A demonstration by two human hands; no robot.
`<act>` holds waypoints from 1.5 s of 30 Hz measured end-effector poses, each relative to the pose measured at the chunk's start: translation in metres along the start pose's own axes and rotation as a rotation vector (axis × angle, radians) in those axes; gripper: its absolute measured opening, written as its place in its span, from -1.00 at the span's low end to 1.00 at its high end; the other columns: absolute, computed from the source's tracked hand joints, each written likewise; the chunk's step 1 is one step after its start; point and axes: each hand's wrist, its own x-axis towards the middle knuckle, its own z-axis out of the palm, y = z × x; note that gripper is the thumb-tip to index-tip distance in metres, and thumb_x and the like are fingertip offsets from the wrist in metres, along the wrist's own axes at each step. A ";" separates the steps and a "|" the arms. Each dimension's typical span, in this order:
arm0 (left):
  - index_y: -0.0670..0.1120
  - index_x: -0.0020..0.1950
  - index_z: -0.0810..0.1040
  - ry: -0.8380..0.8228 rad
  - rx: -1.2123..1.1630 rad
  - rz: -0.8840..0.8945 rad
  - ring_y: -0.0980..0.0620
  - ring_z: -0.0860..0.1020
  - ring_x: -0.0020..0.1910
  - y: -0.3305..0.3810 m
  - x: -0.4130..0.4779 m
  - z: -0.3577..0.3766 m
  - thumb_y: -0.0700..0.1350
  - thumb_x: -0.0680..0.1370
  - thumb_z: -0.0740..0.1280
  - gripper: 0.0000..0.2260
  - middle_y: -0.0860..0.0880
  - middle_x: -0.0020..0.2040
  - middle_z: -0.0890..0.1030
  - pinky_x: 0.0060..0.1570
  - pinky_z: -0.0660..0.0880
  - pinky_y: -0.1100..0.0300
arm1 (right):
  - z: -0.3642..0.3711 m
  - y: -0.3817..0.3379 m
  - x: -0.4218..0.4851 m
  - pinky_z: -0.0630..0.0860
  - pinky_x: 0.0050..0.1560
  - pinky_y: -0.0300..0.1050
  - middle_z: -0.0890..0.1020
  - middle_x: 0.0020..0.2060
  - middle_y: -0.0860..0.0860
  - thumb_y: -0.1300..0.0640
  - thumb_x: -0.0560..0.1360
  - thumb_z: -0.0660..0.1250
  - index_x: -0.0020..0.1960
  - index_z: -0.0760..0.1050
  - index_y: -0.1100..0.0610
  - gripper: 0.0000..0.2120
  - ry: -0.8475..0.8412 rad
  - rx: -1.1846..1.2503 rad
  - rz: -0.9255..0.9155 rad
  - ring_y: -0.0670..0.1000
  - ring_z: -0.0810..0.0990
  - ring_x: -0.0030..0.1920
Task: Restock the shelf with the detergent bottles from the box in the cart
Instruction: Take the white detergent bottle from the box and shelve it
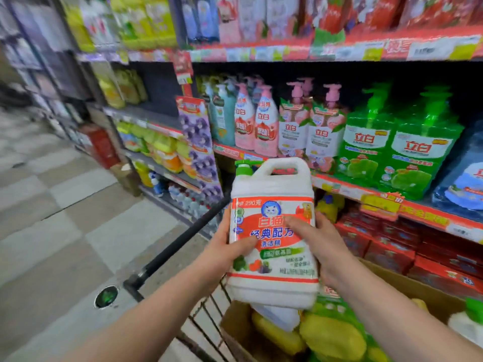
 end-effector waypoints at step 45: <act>0.20 0.22 0.44 0.485 -0.035 0.294 -0.14 0.65 0.03 0.175 -0.008 -0.683 -0.11 0.37 0.49 -0.51 -0.07 0.12 0.66 -0.15 0.61 0.08 | 0.698 0.158 0.279 0.63 -0.26 0.11 0.71 -0.11 0.17 0.16 0.32 0.51 0.15 0.50 0.06 -0.57 -0.617 -0.138 0.103 0.22 0.70 -0.15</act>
